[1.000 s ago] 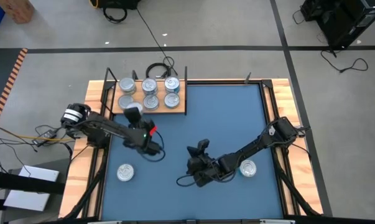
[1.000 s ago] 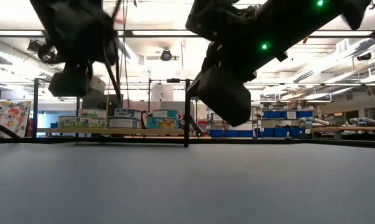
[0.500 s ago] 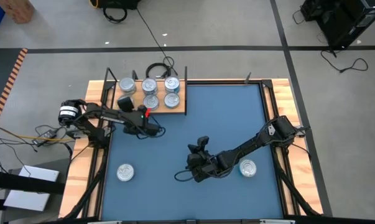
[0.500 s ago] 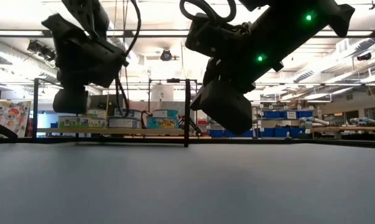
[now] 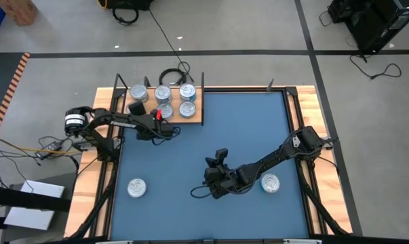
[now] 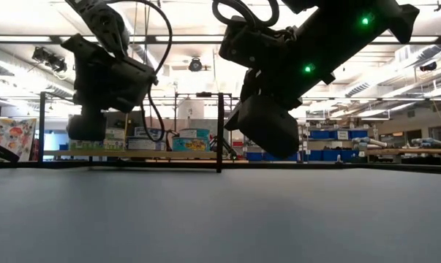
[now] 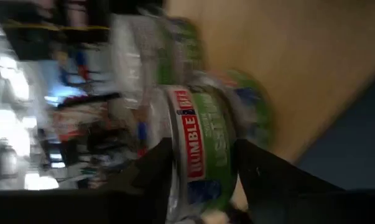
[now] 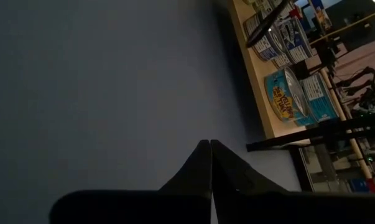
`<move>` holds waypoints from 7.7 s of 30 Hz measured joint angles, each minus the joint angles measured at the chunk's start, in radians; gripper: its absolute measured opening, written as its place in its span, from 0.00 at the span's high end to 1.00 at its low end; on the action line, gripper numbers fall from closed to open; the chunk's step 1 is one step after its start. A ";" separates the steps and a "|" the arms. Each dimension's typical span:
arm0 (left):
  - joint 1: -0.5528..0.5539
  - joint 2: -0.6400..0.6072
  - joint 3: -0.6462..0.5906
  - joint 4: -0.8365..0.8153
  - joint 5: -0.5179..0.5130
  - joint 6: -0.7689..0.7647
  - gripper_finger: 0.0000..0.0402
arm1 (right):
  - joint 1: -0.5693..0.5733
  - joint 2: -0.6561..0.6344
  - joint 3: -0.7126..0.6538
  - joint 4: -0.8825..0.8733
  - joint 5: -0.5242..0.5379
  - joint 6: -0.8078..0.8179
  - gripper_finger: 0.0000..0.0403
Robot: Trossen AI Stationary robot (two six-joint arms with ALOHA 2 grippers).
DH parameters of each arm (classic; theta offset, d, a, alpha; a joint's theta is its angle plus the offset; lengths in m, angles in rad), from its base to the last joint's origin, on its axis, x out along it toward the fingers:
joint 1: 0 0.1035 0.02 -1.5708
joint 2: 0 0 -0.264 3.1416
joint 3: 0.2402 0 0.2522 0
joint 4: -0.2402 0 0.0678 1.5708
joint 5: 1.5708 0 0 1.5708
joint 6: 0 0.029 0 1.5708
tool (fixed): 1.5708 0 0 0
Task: Stack canned seafood by type on shelf
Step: Stack the green tuna can on top of the green tuna can on the shelf
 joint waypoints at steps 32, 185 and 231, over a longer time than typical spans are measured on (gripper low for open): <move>-0.007 0.001 0.000 0.051 0.003 0.107 0.86 | 0.000 0.000 0.000 0.000 -0.026 -0.002 0.99; 0.115 -0.991 -0.166 0.378 0.591 -0.348 0.66 | 0.114 0.001 0.000 0.144 -0.172 -0.016 0.74; 0.113 -1.276 -0.062 0.161 0.703 -0.473 0.66 | 0.053 0.001 0.000 0.191 -0.348 0.045 0.74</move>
